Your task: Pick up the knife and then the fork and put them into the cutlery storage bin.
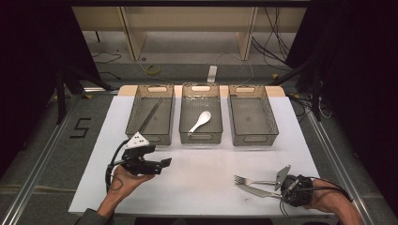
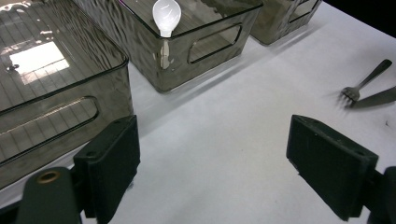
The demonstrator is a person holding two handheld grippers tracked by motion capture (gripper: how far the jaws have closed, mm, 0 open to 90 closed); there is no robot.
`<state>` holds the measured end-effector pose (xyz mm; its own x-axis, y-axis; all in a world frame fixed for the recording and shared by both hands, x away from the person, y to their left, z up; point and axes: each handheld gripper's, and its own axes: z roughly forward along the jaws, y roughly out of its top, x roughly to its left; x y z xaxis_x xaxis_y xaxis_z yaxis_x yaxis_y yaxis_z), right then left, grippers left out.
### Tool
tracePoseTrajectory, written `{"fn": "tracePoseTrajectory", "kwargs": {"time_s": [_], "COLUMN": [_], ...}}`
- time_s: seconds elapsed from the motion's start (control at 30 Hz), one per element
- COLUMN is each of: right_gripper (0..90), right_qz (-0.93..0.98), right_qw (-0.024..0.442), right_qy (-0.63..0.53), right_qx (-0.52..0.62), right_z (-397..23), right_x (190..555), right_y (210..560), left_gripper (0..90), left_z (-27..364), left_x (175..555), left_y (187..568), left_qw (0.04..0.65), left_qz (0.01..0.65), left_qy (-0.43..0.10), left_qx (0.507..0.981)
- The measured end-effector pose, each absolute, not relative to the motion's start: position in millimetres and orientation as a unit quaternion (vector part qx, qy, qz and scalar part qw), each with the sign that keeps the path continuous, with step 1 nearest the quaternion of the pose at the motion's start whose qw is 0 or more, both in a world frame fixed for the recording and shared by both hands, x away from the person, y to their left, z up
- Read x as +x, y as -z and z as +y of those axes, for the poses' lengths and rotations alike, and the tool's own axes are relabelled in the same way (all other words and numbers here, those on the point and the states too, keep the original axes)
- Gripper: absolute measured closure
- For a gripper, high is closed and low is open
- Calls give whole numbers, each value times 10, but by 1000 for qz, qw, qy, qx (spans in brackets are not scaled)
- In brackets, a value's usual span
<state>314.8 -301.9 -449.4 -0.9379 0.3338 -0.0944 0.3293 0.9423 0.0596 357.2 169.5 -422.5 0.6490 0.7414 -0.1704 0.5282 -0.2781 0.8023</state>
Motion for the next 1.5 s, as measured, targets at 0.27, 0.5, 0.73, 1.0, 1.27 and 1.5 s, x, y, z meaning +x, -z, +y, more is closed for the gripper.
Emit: {"fn": "tracePoseTrajectory", "kwargs": {"time_s": [0.27,0.5,0.73,1.0,1.27,1.5], "right_gripper": [800,803,805,805,805,805], "right_qz": [985,985,983,977,922,888], "right_qw": [50,48,33,34,67,70], "right_qy": [-26,-25,-43,-96,-226,-279], "right_qx": [163,165,178,187,308,358], "right_z": [-3034,-3033,-3048,-3076,-3181,-3173], "right_x": [3145,3148,3144,3139,3363,3605], "right_y": [4489,4479,4470,4364,4187,4047], "left_gripper": [169,169,169,169,169,169], "left_z": [1701,1708,1717,1723,1726,1756], "left_x": [3573,3574,3575,3577,3578,3575], "left_y": [4223,4221,4216,4216,4212,4194], "left_qw": [447,449,450,451,457,467], "left_qz": [402,404,405,405,404,404], "left_qy": [-119,-119,-118,-118,-116,-117], "left_qx": [790,788,787,786,784,778]}}
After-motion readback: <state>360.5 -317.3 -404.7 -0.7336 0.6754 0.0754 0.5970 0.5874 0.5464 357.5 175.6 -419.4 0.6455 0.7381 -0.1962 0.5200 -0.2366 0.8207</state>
